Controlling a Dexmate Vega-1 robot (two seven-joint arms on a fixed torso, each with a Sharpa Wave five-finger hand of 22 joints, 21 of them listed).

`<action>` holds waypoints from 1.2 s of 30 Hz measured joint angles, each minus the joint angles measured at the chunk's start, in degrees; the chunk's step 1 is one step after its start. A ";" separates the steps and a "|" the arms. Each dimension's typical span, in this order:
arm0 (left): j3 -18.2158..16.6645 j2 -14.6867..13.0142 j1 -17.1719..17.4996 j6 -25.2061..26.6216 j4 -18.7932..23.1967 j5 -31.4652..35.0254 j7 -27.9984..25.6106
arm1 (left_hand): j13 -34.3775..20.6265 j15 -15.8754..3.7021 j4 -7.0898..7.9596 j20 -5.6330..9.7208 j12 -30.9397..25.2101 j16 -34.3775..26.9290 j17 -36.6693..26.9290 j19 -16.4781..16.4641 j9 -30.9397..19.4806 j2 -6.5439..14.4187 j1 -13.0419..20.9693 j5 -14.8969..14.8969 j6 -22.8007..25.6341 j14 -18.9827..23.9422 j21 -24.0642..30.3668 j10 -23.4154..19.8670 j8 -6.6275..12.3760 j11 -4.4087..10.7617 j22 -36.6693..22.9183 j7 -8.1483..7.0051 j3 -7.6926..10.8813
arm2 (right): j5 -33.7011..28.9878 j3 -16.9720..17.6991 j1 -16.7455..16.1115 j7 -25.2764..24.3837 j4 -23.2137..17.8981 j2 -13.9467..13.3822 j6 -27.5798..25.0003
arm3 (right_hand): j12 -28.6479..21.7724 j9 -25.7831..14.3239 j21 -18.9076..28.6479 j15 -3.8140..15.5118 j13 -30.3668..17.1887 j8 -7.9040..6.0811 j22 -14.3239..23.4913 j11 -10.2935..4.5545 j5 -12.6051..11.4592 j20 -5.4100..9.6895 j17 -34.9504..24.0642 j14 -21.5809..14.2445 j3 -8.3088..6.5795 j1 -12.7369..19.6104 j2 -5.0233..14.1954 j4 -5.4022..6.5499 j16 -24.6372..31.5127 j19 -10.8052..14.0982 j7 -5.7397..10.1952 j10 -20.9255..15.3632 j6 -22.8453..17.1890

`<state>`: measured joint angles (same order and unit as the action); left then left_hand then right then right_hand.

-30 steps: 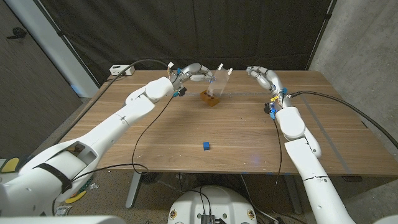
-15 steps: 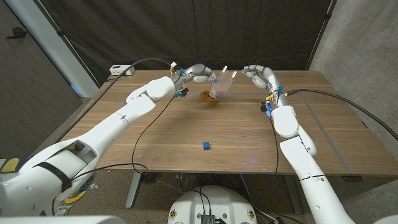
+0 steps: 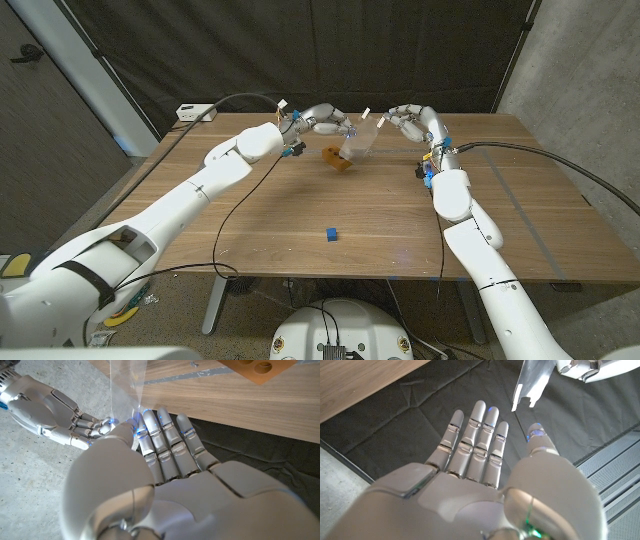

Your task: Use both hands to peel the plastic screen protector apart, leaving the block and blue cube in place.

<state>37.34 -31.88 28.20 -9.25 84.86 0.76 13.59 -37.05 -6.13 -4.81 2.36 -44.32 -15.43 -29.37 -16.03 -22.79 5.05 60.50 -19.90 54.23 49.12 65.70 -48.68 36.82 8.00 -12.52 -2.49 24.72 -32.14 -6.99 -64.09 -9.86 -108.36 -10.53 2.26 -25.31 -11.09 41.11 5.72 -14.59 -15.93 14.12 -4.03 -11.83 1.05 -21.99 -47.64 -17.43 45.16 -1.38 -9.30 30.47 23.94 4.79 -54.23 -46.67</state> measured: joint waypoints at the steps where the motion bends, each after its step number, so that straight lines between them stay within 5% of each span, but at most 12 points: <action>1: 0.00 0.01 0.01 0.01 0.02 0.00 0.03 | 0.00 -0.12 -0.09 0.00 0.00 0.00 0.00 0.00 -0.01 0.00 0.00 0.01 -0.01 0.12 0.00 0.01 0.02 0.00 0.02 0.00 0.21 | -0.06 -0.07 0.02 -0.08 -0.01 -0.05 -0.07 | -0.29 0.00 0.34 0.09 -0.27 0.00 0.11 -0.24 -0.30 0.20 -0.60 -0.09 0.12 0.67 -0.02 0.10 0.64 0.20 0.02 -0.25 -0.13; 11: 0.04 0.10 0.22 0.38 0.48 0.07 0.10 | -0.27 -0.31 0.05 0.00 0.00 0.43 0.00 -0.01 -0.04 -0.22 -0.22 0.01 0.05 0.52 0.63 0.02 0.54 0.01 0.36 -0.06 0.38 | -1.57 -1.51 0.64 -2.46 0.20 -1.30 -0.84 | -4.41 -0.52 3.99 1.13 -3.90 0.00 2.03 -2.76 -1.41 1.32 -6.95 -3.57 2.38 6.80 -0.90 -0.16 7.31 1.31 1.14 -4.81 -4.75; 36: 0.46 1.38 -0.53 0.33 -1.35 -0.05 0.13 | -0.53 -0.51 0.55 0.00 -0.46 1.26 -0.26 0.61 -0.11 -0.74 -0.76 -0.24 0.32 0.93 1.96 -0.29 0.58 0.33 1.08 -0.15 0.84 | -2.15 -3.74 2.78 -4.44 2.34 -3.79 -1.44 | -10.53 -2.31 9.19 1.85 -10.60 -1.49 5.18 -4.79 -3.24 1.46 -14.21 -5.53 4.64 11.04 -0.34 0.85 12.57 1.16 2.56 -8.28 -10.25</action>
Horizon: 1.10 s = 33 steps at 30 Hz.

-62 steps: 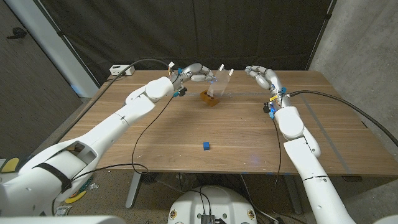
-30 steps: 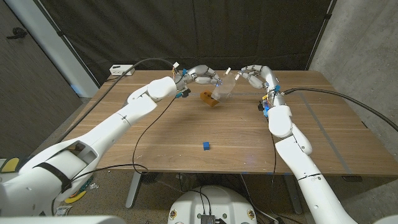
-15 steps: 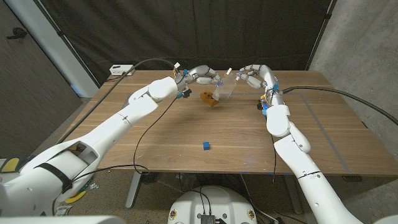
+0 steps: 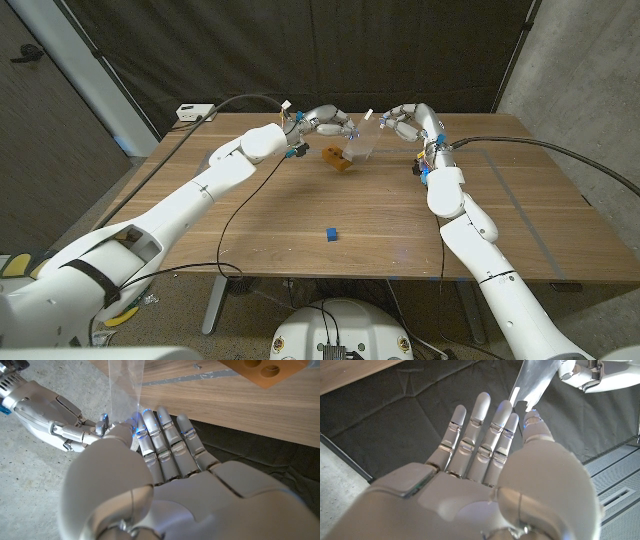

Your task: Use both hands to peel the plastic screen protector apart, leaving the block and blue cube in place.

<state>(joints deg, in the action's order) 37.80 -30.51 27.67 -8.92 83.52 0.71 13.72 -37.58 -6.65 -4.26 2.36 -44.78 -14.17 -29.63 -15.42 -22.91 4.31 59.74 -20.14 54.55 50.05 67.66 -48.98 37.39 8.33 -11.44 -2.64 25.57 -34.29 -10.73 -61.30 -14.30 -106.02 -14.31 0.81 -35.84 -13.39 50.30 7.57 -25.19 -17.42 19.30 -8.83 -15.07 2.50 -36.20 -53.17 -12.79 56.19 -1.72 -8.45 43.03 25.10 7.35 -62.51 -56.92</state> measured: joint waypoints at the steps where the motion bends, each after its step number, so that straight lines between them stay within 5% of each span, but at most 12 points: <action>1: 0.00 0.04 -0.05 -0.15 -0.13 -0.10 0.06 | 0.00 0.00 0.00 0.00 0.00 0.00 0.00 0.00 0.00 0.00 0.00 0.00 0.00 0.00 0.09 0.00 0.00 0.00 0.00 0.00 0.00 | -0.12 -0.11 0.10 -0.08 0.05 -0.06 -0.18 | 0.00 -0.07 0.00 0.00 -0.20 0.00 0.01 0.00 0.00 0.08 -0.21 0.00 0.17 0.14 -0.14 -0.17 0.01 -0.08 0.00 0.00 0.00; 3: 0.01 0.12 -0.10 -0.44 -0.35 -0.30 0.23 | 0.10 0.00 0.00 0.00 0.00 0.00 0.00 0.00 -0.01 0.00 0.00 -0.07 0.00 0.00 0.40 0.00 0.00 0.00 0.25 0.00 0.00 | -0.36 -0.41 0.30 -0.13 0.17 -0.15 -0.64 | 0.00 -0.07 0.66 -0.02 -0.86 0.18 0.26 0.04 -0.22 0.08 -0.66 0.02 0.59 0.22 -0.22 -0.03 0.01 -0.08 -0.12 0.93 0.22; 8: 0.05 0.16 -0.19 -0.88 -0.53 -0.45 0.48 | 0.16 0.00 0.17 0.00 0.00 0.32 0.00 0.00 -0.02 0.01 -0.01 -0.22 -0.01 0.00 0.68 -0.01 0.01 0.01 0.27 0.00 0.15 | -0.75 -1.02 0.74 -0.46 0.52 -0.21 -1.72 | 1.58 0.36 3.01 -0.85 -2.90 4.18 1.33 1.28 -0.77 0.12 -0.90 2.51 2.32 0.37 -0.37 1.03 -0.70 -0.88 -1.31 8.24 7.59; 12: 0.05 0.03 -0.19 -0.92 -0.53 -0.56 0.56 | 0.16 0.00 0.23 0.00 0.00 0.45 0.00 -0.01 -0.02 -0.21 -0.23 -0.22 -0.10 0.00 0.84 -0.01 0.62 0.01 0.26 -0.07 0.25 | -1.01 -1.52 1.05 -0.97 0.82 -0.21 -2.36 | 2.18 0.63 3.67 -1.11 -2.90 5.15 1.85 1.34 -1.06 0.16 -0.50 3.37 2.69 0.37 -0.37 1.11 -1.33 -1.43 -1.21 9.96 9.46; 21: -0.18 -0.32 0.14 -0.93 -0.19 -0.76 0.63 | 0.16 0.13 0.07 -0.23 0.00 0.45 0.00 0.21 -0.03 0.02 -0.45 -0.43 -0.35 0.12 1.30 -0.01 0.64 0.02 0.53 -0.30 0.40 | -1.03 -2.10 1.29 -1.52 0.96 -0.38 -3.17 | 0.01 0.56 5.56 -0.53 -3.88 3.92 2.38 1.94 -1.49 -0.14 -0.96 1.55 4.25 -0.49 0.46 2.35 -1.07 -1.73 -1.77 5.58 5.80; 33: -0.63 -0.46 0.27 -1.05 -0.26 -1.09 0.46 | 0.11 0.21 0.47 -0.11 0.00 0.88 -0.27 0.51 -0.05 -0.37 -0.83 -0.44 -0.74 0.20 1.72 0.18 1.53 0.22 0.53 -0.52 0.80 | -0.10 -2.05 0.99 -1.82 0.96 -0.85 -3.36 | -0.86 0.46 6.50 -0.48 -5.03 3.78 2.12 2.87 -1.50 -0.14 -1.24 0.89 5.69 -3.43 0.53 3.80 -1.08 -1.72 -2.31 5.14 4.73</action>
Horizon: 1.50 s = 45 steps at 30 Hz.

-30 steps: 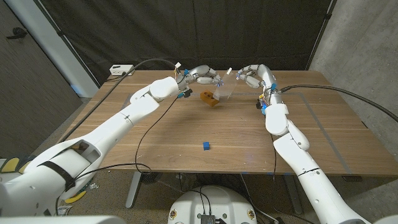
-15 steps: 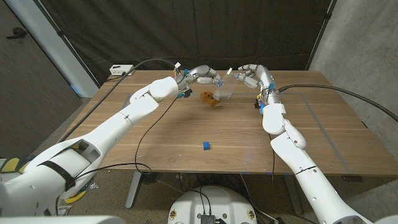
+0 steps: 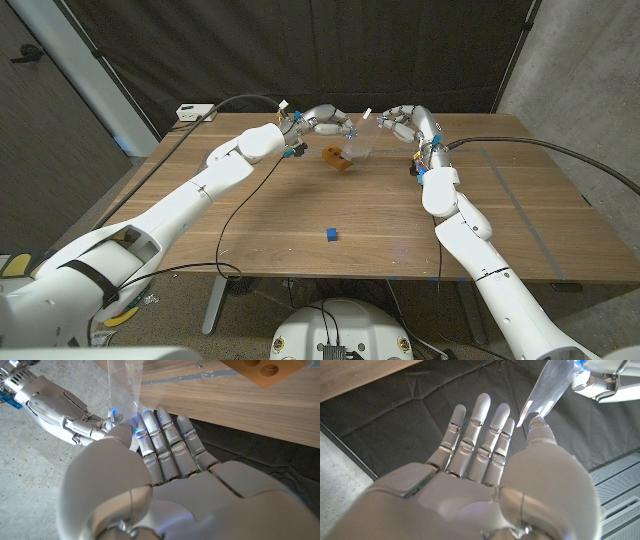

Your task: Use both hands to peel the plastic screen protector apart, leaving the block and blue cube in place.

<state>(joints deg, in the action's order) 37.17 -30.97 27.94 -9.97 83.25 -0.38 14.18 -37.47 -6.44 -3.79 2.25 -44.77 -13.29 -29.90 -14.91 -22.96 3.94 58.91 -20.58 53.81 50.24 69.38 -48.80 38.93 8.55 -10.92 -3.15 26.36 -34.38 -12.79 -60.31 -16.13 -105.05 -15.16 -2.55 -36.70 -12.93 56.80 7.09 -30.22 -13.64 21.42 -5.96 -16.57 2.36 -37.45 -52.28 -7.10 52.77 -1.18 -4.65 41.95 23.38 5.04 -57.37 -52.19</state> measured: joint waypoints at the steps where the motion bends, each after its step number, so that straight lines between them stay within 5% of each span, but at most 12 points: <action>1: -0.01 0.00 0.00 -0.03 -0.02 -0.05 0.00 | -0.04 0.00 0.01 0.00 0.00 0.00 0.00 0.00 0.00 0.00 0.00 -0.06 -0.18 0.00 0.00 0.00 0.01 0.00 0.00 -0.17 0.00 | 0.02 0.02 -0.03 0.00 0.00 -0.05 0.01 | -0.24 -0.03 0.18 0.12 -0.16 -0.04 -0.13 -0.14 0.00 0.00 -0.25 -0.47 0.00 0.00 0.00 0.00 0.18 0.00 -0.02 -0.15 -0.59; 16: -0.02 0.71 -0.94 -1.33 -2.84 -1.00 0.84 | -0.11 -0.31 0.07 0.21 0.00 0.45 0.00 0.20 -0.02 -0.01 0.00 -0.43 -0.73 0.31 0.77 0.30 0.47 0.31 0.26 -0.51 0.55 | -0.61 -0.89 0.89 -1.26 1.24 -0.16 0.53 | -2.73 -1.59 2.14 0.88 -2.96 -2.06 -0.97 -2.37 -0.89 0.21 -2.52 -2.73 -0.16 4.13 0.79 -2.41 2.38 0.22 1.69 -2.99 -3.91; 29: 0.23 0.90 -1.70 -1.87 -4.79 -1.56 1.97 | -0.31 -0.31 0.24 0.00 0.00 0.45 -0.27 0.41 -0.16 -0.45 -0.76 -0.89 -1.13 0.30 1.20 0.56 1.06 0.61 0.26 -0.72 0.71 | -1.26 -2.33 2.46 -4.59 3.50 0.18 2.13 | -4.59 -1.86 4.16 1.77 -4.49 -3.54 -1.23 -2.89 -1.33 0.29 -4.35 -4.86 -0.07 5.60 1.81 -2.29 4.66 0.76 2.22 -6.39 -7.30; 45: 0.28 1.65 -2.62 -3.64 -7.65 -2.51 2.85 | 0.31 -0.31 0.31 -0.21 0.00 0.70 -0.53 0.61 -0.18 -0.61 -0.91 -1.28 -0.81 0.30 1.84 0.51 1.00 0.66 0.53 -0.38 1.60 | -1.22 -3.00 3.03 -6.42 4.58 0.42 2.26 | -4.18 -1.52 5.77 1.58 -3.98 -2.66 -1.49 -2.04 -1.33 0.25 -4.21 -4.65 1.20 5.33 2.32 -1.65 4.88 0.72 0.66 -5.53 -6.34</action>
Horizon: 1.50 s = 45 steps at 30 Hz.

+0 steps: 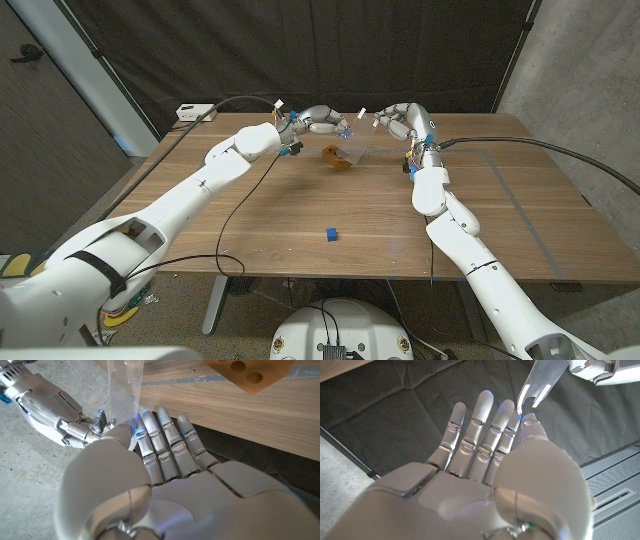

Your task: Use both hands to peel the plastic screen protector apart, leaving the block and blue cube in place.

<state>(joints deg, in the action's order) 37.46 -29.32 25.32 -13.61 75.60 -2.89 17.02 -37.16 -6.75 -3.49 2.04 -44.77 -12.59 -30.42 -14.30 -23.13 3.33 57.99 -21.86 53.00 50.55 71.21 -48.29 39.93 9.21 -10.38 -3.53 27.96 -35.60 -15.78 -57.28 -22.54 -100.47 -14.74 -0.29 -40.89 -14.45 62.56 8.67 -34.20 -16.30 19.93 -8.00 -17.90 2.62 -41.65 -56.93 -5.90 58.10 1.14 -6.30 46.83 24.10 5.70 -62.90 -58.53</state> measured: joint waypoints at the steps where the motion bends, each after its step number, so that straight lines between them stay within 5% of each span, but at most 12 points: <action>1: 0.00 0.21 -0.20 -0.16 -0.62 -0.03 0.03 | 0.02 0.00 0.00 0.00 0.00 0.10 0.00 0.00 -0.01 0.00 0.00 0.00 0.00 0.00 0.00 0.00 0.00 0.00 0.00 0.00 0.00 | 0.13 -0.03 0.00 0.59 -0.08 -0.09 -0.41 | 0.10 0.08 0.08 0.00 0.02 0.00 0.00 0.00 0.00 -0.10 0.00 0.00 0.08 -0.17 -0.17 -0.11 0.00 -0.11 -0.11 0.00 0.12; 9: 0.00 0.42 -0.45 -0.77 -1.31 -0.21 0.09 | 0.01 0.00 0.00 0.32 0.00 0.09 -0.27 0.32 -0.65 0.00 0.00 0.00 -0.01 0.00 0.22 0.00 -0.46 0.00 0.00 0.01 0.00 | 0.24 -0.27 0.14 1.22 -0.21 -0.41 -0.81 | 0.43 0.32 1.05 0.10 0.53 0.45 0.00 0.30 0.00 0.04 0.00 0.10 0.50 -0.18 -0.18 -0.08 0.00 -0.43 0.03 -0.31 0.43; 18: -0.12 0.54 -0.57 -1.12 -1.89 -0.56 0.41 | 0.02 0.00 0.01 0.32 0.00 0.09 -0.53 0.31 -0.20 -0.20 -0.19 -0.27 -0.08 0.00 0.22 0.00 -0.61 0.00 0.00 0.09 0.47 | -0.41 -0.83 0.74 0.68 0.37 -0.46 -1.10 | -0.06 -0.08 3.34 0.10 -0.13 0.16 0.00 -0.22 0.00 0.04 -0.42 0.10 -0.43 3.76 1.91 -1.37 0.85 -0.42 0.53 -1.66 -1.35; 33: -0.45 0.13 -0.04 -1.44 -0.69 -1.12 0.83 | 0.20 0.00 -0.15 0.32 -0.44 0.08 -0.80 0.31 1.14 -0.27 -0.27 -0.31 -0.09 0.00 0.44 0.03 -0.82 -0.03 -0.01 0.09 1.09 | -2.66 -2.50 1.69 -1.10 1.07 -0.74 -3.59 | -0.56 -0.59 7.52 0.06 -1.51 1.05 0.30 -1.60 0.44 0.04 -1.50 -0.11 -0.69 9.62 1.69 -3.07 1.68 -0.42 0.72 -0.35 -0.12; 41: -0.61 0.04 0.21 -1.68 -0.17 -1.42 1.00 | 0.53 0.00 -0.23 0.32 -0.44 0.08 -1.06 0.30 1.21 -0.27 -0.26 -0.26 -0.09 0.00 0.88 0.11 -1.04 -0.10 -0.01 0.10 1.17 | -3.55 -3.25 2.14 -2.79 1.53 -1.21 -4.62 | -2.12 -0.84 11.68 0.73 -2.25 -0.51 0.96 -0.94 1.22 0.04 -3.41 -1.77 -1.22 11.83 3.65 -2.62 2.79 -1.04 -0.83 -3.82 -4.96; 45: -0.64 0.05 0.22 -1.78 -0.17 -1.58 1.11 | 0.49 0.00 -0.24 0.29 -0.44 0.08 -1.06 0.33 1.24 -0.27 -0.26 -0.26 -0.09 0.00 0.88 0.11 -1.04 -0.11 -0.01 0.10 1.17 | -3.67 -3.51 2.34 -3.13 1.76 -1.61 -4.61 | -3.70 -1.15 14.51 1.28 -4.44 -1.20 1.54 -0.60 2.56 -0.08 -7.02 -3.36 -1.22 13.34 3.03 -2.62 5.39 -1.80 -2.11 -5.30 -6.75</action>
<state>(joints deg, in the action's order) 36.81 -29.27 25.55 -15.38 75.43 -4.46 18.13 -36.67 -6.75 -3.72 2.33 -45.21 -12.51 -31.49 -13.97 -21.89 3.06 57.73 -22.12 52.91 50.54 72.10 -48.18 38.89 9.10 -10.39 -3.43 29.13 -39.27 -19.29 -54.94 -25.67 -98.72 -16.35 -4.90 -44.59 -15.59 77.08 9.95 -38.64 -17.50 21.47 -8.59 -15.33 2.54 -48.67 -60.28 -7.13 71.43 4.17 -8.92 52.22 22.30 3.59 -68.20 -65.28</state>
